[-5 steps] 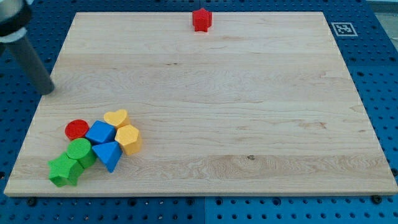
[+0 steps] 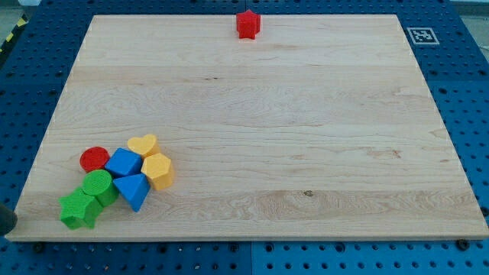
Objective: Push the green star into the yellow blocks
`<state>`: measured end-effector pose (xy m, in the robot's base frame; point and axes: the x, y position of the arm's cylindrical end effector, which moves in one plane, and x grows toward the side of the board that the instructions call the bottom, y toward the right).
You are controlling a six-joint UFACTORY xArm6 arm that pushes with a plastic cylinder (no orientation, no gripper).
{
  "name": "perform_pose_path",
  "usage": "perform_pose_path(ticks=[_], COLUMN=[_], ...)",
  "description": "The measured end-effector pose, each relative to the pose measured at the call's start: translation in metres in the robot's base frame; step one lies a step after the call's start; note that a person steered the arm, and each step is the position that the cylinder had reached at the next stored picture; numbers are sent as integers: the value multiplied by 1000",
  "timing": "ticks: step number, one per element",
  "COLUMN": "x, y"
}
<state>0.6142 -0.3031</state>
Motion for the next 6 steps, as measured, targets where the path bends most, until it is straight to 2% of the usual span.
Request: perform_pose_path(ticks=[1, 3, 4, 6], x=[1, -11, -21, -40], y=[19, 144, 168, 175])
